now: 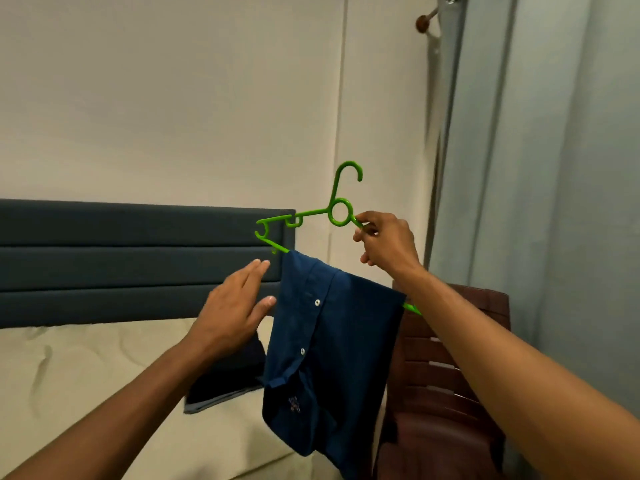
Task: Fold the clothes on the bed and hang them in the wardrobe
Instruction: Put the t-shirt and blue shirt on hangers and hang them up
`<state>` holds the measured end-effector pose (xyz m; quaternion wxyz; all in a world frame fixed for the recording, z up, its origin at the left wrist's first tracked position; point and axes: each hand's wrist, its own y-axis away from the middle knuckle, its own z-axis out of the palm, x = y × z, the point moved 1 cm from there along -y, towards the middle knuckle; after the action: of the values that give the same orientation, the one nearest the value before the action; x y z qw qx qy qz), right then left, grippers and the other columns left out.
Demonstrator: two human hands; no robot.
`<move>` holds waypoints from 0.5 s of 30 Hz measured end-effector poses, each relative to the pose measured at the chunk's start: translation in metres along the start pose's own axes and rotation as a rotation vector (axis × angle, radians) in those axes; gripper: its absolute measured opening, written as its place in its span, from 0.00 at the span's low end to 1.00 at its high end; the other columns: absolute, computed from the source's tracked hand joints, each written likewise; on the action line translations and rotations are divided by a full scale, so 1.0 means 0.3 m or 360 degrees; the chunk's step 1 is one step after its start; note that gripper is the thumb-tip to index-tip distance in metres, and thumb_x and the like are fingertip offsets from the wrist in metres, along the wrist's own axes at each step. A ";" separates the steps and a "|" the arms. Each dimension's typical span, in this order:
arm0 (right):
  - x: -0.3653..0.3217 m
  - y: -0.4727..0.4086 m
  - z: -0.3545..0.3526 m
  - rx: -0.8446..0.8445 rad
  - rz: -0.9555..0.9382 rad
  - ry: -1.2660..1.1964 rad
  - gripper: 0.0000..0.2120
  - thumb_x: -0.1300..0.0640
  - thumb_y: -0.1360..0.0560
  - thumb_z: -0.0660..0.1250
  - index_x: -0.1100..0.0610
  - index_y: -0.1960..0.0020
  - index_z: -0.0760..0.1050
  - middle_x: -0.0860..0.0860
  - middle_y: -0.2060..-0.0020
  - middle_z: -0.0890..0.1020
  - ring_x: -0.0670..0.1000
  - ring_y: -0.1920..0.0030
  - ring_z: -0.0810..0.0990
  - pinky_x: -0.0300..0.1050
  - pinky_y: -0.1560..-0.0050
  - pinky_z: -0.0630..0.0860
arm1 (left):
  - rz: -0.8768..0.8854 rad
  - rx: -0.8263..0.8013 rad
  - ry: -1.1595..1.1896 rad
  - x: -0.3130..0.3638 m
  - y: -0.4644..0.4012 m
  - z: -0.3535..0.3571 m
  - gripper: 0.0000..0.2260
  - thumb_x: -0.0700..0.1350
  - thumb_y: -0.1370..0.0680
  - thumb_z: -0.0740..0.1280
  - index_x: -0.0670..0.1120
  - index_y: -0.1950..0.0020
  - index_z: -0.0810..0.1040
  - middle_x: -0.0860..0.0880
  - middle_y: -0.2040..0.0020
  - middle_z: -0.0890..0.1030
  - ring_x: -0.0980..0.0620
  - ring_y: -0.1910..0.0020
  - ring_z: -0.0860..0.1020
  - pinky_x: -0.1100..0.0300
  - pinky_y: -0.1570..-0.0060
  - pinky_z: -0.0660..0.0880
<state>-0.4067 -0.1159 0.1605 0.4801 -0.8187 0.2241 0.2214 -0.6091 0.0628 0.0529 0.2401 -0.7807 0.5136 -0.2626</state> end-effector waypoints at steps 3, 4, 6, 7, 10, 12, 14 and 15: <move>0.050 0.008 -0.118 0.0052 -0.0118 0.0160 0.16 0.62 0.21 0.65 0.52 0.36 0.78 0.45 0.57 0.83 0.51 0.62 0.84 0.53 0.55 0.84 | 0.0091 0.0164 -0.0011 0.159 -0.133 0.002 0.35 0.65 0.23 0.47 0.48 0.21 0.59 0.45 0.22 0.63 0.44 0.24 0.63 0.43 0.28 0.65; 0.068 0.008 -0.150 0.0057 -0.0149 0.0200 0.16 0.63 0.21 0.65 0.52 0.36 0.79 0.44 0.58 0.82 0.51 0.60 0.83 0.54 0.54 0.83 | 0.0101 0.0238 -0.0014 0.208 -0.174 0.000 0.34 0.65 0.23 0.49 0.48 0.21 0.59 0.44 0.22 0.64 0.43 0.24 0.63 0.41 0.29 0.64; 0.114 0.001 -0.230 0.0052 -0.0186 0.0272 0.17 0.64 0.22 0.65 0.52 0.36 0.79 0.44 0.58 0.83 0.51 0.58 0.83 0.55 0.53 0.83 | 0.0107 0.0379 0.0022 0.312 -0.275 0.010 0.30 0.62 0.20 0.55 0.48 0.22 0.60 0.44 0.23 0.63 0.43 0.25 0.62 0.37 0.29 0.62; 0.142 -0.011 -0.276 0.0058 -0.0191 0.0306 0.17 0.65 0.23 0.65 0.52 0.37 0.79 0.44 0.58 0.83 0.50 0.58 0.83 0.55 0.53 0.83 | 0.0101 0.0411 0.0053 0.367 -0.335 0.020 0.28 0.59 0.19 0.58 0.48 0.22 0.60 0.44 0.24 0.64 0.43 0.25 0.62 0.36 0.29 0.61; 0.204 -0.076 -0.417 0.0065 -0.0205 0.0366 0.17 0.65 0.23 0.66 0.52 0.37 0.79 0.43 0.59 0.82 0.49 0.57 0.82 0.54 0.53 0.83 | 0.0102 0.0411 0.0062 0.498 -0.487 0.038 0.22 0.54 0.18 0.60 0.49 0.25 0.65 0.45 0.30 0.72 0.43 0.31 0.69 0.39 0.33 0.64; 0.255 -0.150 -0.537 0.0077 -0.0213 0.0395 0.16 0.64 0.22 0.66 0.51 0.38 0.80 0.42 0.60 0.82 0.48 0.56 0.82 0.54 0.53 0.83 | 0.0196 0.0382 0.0070 0.588 -0.607 0.051 0.16 0.52 0.17 0.60 0.49 0.31 0.72 0.45 0.39 0.78 0.42 0.39 0.74 0.44 0.42 0.70; 0.313 -0.212 -0.650 0.0077 -0.0242 0.0436 0.15 0.63 0.22 0.66 0.50 0.39 0.80 0.41 0.62 0.82 0.48 0.57 0.82 0.54 0.54 0.83 | 0.0310 0.0347 0.0064 0.677 -0.725 0.044 0.11 0.51 0.17 0.60 0.49 0.38 0.76 0.47 0.47 0.78 0.45 0.47 0.75 0.48 0.50 0.71; 0.342 -0.243 -0.726 0.0088 -0.0249 0.0454 0.15 0.63 0.22 0.66 0.50 0.40 0.80 0.40 0.62 0.82 0.47 0.59 0.81 0.54 0.55 0.83 | 0.0362 0.0326 0.0062 0.740 -0.798 0.042 0.10 0.51 0.17 0.61 0.49 0.40 0.76 0.48 0.49 0.78 0.46 0.49 0.74 0.50 0.52 0.71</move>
<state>-0.2501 -0.2925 0.2475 0.4815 -0.8433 0.2314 0.0587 -0.3648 -0.0564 0.2340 0.3368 -0.6836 0.5739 -0.2998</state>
